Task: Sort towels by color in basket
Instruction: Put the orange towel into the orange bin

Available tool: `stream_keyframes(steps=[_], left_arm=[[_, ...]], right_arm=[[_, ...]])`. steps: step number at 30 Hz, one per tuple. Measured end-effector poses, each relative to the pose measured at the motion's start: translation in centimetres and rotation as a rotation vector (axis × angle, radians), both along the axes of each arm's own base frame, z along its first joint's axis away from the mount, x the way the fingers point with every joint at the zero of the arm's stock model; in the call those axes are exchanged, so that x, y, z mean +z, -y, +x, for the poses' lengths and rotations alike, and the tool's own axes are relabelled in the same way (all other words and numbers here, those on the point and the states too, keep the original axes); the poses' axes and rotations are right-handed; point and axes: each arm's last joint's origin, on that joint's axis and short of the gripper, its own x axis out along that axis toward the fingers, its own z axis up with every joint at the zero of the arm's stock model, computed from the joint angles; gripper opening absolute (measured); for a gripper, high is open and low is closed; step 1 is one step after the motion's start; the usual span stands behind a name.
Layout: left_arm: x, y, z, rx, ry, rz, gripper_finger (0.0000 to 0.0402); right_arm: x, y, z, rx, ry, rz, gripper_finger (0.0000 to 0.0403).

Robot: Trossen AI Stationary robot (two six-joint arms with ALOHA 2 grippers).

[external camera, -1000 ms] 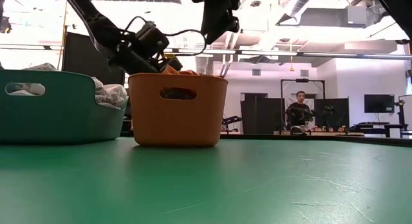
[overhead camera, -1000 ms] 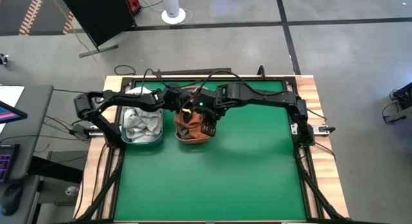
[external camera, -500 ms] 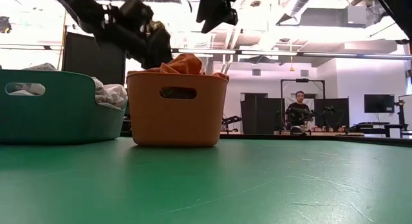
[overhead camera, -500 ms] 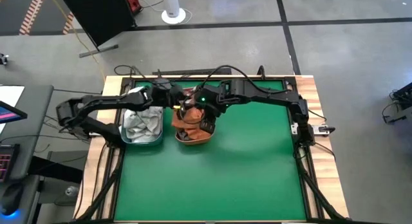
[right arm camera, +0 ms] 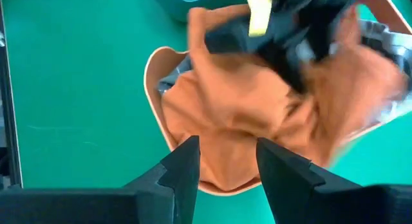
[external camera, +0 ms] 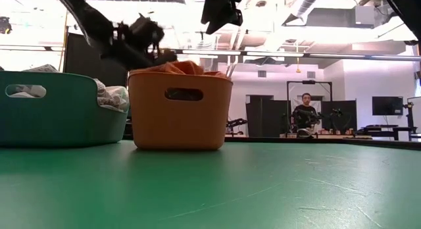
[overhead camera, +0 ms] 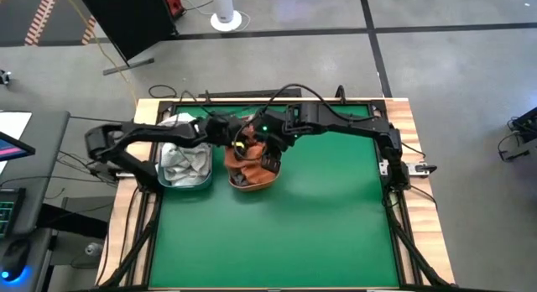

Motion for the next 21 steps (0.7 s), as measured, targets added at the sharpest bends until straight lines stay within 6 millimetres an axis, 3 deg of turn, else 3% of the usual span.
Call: stream_keyframes(steps=[5, 11, 14, 21], left_arm=[[6.8, 0.3, -1.9, 0.028, 0.170, 0.170, 0.0201], [12.7, 1.3, -5.4, 0.098, 0.297, 0.333, 0.0201], [14.8, 1.6, -6.7, 0.150, 0.320, 0.400, 0.0201], [19.0, 2.0, -7.9, 0.175, 0.343, 0.403, 0.0201]], right_arm=[[0.0, 0.3, 0.0, -0.005, 0.004, -0.001, 0.0179], [-0.8, 0.3, 0.9, 0.049, 0.041, -0.044, 0.0179], [-3.0, 1.0, 1.8, 0.072, 0.036, -0.118, 0.0179], [-9.3, 4.8, 2.8, -0.013, 0.048, -0.190, 0.0179]])
